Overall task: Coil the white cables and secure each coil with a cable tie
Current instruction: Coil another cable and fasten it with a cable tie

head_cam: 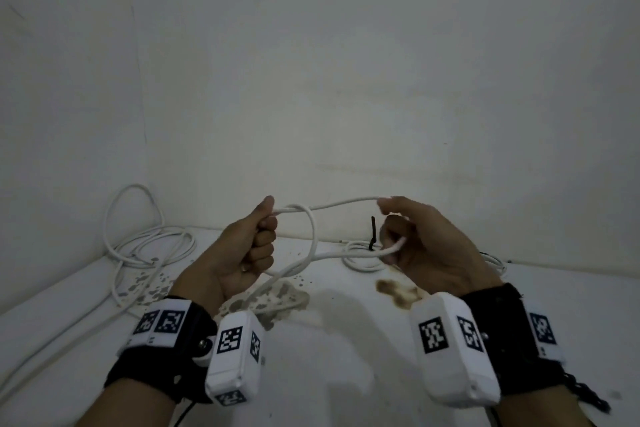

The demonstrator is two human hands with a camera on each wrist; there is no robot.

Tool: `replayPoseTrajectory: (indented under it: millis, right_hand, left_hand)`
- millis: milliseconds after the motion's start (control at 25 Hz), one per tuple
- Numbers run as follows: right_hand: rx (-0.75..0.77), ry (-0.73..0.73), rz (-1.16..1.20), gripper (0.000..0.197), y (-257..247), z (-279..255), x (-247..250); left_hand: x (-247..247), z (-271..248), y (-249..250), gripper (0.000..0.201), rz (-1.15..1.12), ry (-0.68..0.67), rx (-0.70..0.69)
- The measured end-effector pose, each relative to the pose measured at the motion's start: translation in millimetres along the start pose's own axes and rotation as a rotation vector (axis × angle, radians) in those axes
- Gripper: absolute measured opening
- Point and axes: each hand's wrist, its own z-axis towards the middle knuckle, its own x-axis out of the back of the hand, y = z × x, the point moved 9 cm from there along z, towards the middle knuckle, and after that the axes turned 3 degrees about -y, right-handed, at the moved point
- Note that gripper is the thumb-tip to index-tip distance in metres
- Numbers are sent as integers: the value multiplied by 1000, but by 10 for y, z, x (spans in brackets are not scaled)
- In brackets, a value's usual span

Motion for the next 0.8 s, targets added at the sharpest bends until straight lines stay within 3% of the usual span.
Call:
replayPoseTrajectory:
  millis: [80,160,200,240,280,320,400,440,480,520,600,680,800]
  right_hand:
    - [147,104,-323,18,-176,-20,147]
    - [408,329,-980,23,-478,-171,155]
    - [504,478,-1191,33,-556,-253,133]
    - [544,592,-1205,43,-573,-290,160]
    - [512,620,-1023,50,-534,-270,233]
    - [378,556,-656,52,-401,-165,340]
    - [-18,222,68,48,55,22,202]
    - [-116,74,215,45,113,4,61]
    - [-122,16,149,38,89,-3,18]
    - [-31,42,-55,31,10,5,47]
    - [237,196,-542,28,-242,-82,44]
    - [406,272,-773,31,-427,-183,-32]
    - [314,255,-771,30,-500,-183,63]
  left_hand:
    - [15,6,-1,45,94,-1,3]
    - [56,16,-20,45,141,9,8]
    - [78,29,-25,44,128,17,4]
    - [95,41,-28,44,98,26,-2]
    - [101,59,-34,44,65,33,-2]
    - [115,74,-42,44,35,43,2]
    - [182,82,-72,45,-23,80,13]
    - [210,90,-95,45,-59,93,16]
    - [229,107,-103,45,-96,98,10]
    - [245,129,-99,46,-122,101,2]
    - [302,142,-65,45,-130,113,-13]
    - [378,140,-31,44,-104,105,-20]
    - [507,93,-16,44,-38,88,-9]
